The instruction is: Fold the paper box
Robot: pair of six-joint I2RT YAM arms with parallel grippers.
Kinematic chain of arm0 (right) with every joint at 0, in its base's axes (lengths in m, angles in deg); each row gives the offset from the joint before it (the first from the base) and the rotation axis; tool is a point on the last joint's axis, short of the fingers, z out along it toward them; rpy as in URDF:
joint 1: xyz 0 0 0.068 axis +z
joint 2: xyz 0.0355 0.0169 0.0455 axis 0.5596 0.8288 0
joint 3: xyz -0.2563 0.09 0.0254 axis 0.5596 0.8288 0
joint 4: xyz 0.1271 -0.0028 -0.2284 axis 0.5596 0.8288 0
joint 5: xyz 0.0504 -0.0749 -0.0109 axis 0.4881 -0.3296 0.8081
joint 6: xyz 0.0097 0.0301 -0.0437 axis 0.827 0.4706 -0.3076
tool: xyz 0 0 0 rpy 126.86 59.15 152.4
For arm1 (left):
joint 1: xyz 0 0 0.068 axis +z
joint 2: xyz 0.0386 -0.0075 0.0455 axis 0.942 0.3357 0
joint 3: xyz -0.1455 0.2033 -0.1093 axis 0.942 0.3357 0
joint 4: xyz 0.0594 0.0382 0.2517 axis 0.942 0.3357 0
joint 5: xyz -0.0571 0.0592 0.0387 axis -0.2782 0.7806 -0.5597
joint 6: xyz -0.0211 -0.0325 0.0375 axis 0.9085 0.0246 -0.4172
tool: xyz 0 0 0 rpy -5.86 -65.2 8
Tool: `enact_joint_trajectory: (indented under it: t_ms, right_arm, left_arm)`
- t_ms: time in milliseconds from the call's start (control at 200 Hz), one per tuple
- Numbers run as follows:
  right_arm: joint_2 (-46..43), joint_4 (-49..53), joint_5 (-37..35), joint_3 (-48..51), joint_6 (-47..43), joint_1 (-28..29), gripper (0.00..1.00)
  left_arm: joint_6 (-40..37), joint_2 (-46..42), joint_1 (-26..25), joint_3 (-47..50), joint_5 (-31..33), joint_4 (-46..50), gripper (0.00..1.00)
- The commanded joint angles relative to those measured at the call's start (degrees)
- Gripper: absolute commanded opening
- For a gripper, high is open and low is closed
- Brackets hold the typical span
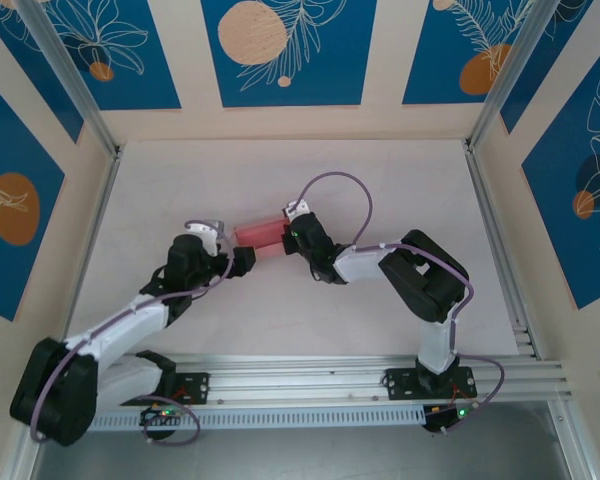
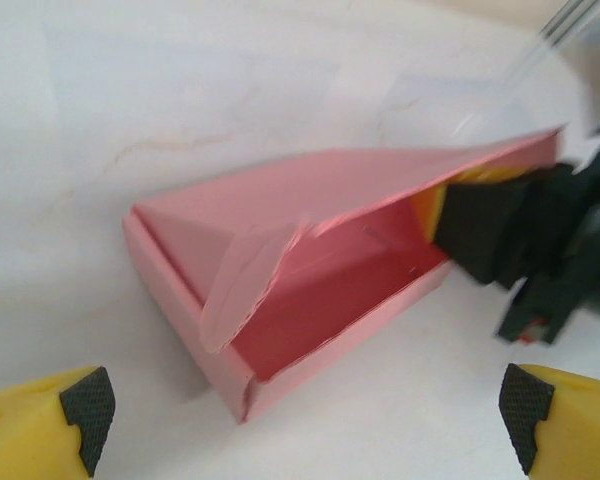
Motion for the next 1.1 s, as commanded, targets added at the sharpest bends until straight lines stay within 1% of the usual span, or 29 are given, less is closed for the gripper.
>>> enact_joint_trajectory:
  t_ms: [0, 65, 130, 205, 275, 325, 400, 430, 510, 580, 665, 720, 740, 855, 875, 890, 925, 1045, 1090]
  right_arm:
    - [0.4, 7.4, 1.4, 2.9, -1.7, 0.7, 0.0]
    - [0.5, 7.3, 1.4, 3.0, -1.8, 0.8, 0.0]
    - [0.6, 7.3, 1.2, 3.2, -1.7, 0.9, 0.0]
    - [0.6, 7.3, 1.0, 3.4, -2.0, 1.1, 0.0]
    - [0.5, 7.5, 0.4, 3.5, -2.4, 1.3, 0.0]
    - [0.4, 7.5, 0.4, 3.6, -2.5, 1.5, 0.0]
    - [0.4, 7.5, 0.3, 3.5, -2.4, 1.6, 0.0]
    - [0.4, 7.5, 0.4, 3.5, -2.4, 1.6, 0.0]
    - [0.6, 7.6, -0.2, 3.5, -2.4, 1.9, 0.0]
    - [0.6, 7.9, -0.6, 3.6, -2.5, 2.3, 0.0]
    - [0.6, 8.2, -1.0, 3.8, -2.5, 2.8, 0.0]
    - [0.6, 8.5, -1.5, 3.9, -2.4, 3.1, 0.0]
    - [0.5, 8.6, -1.7, 3.9, -2.3, 3.2, 0.0]
    - [0.1, 9.3, -2.5, 4.3, -1.8, 3.7, 0.09]
    - [0.0, 9.4, -2.6, 4.4, -1.8, 3.8, 0.15]
    - [-0.1, 9.5, -2.8, 4.5, -1.8, 3.8, 0.16]
    - [-0.4, 9.8, -3.3, 4.7, -1.7, 4.2, 0.24]
    - [-1.9, 10.5, -4.5, 5.6, -1.7, 5.4, 0.42]
    - [-2.8, 11.0, -4.7, 5.9, -1.6, 5.7, 0.46]
  left_arm:
    - [1.0, -6.1, 0.5, -3.5, 0.7, 5.5, 1.0]
    - [-0.8, -7.6, 0.5, -8.0, 2.6, 10.9, 0.99]
    - [-3.5, -6.4, 0.5, -13.2, 4.9, 16.0, 0.99]
    - [-7.3, -1.8, 0.7, -19.5, 6.8, 20.3, 0.94]
    - [-10.3, 4.3, 1.0, -24.5, 6.1, 23.0, 0.9]
    - [-11.3, 8.6, 1.2, -27.1, 4.7, 23.0, 0.85]
    - [-11.9, 14.6, 1.7, -30.0, 2.0, 21.8, 0.7]
    - [-11.9, 16.6, 1.9, -31.2, 0.6, 21.5, 0.66]
    - [-11.5, 21.7, 2.1, -33.7, -2.8, 20.9, 0.6]
    - [-10.8, 25.3, 2.2, -34.9, -4.4, 20.4, 0.58]
    - [-9.1, 28.2, 2.4, -34.8, -6.4, 18.5, 0.48]
    - [-7.9, 29.7, 2.4, -34.3, -7.2, 17.3, 0.4]
    - [-7.5, 30.1, 2.4, -34.0, -7.5, 16.9, 0.39]
    - [-5.3, 31.5, 2.5, -31.2, -7.7, 14.0, 0.38]
    - [-5.0, 31.6, 2.4, -30.5, -7.7, 13.3, 0.37]
    - [-4.7, 31.6, 2.5, -30.0, -7.7, 12.8, 0.36]
    - [-4.2, 31.7, 2.6, -29.1, -7.6, 12.0, 0.36]
    - [-2.8, 32.0, 2.6, -26.7, -7.6, 9.4, 0.36]
    - [-2.4, 32.1, 2.6, -25.9, -7.7, 8.5, 0.36]
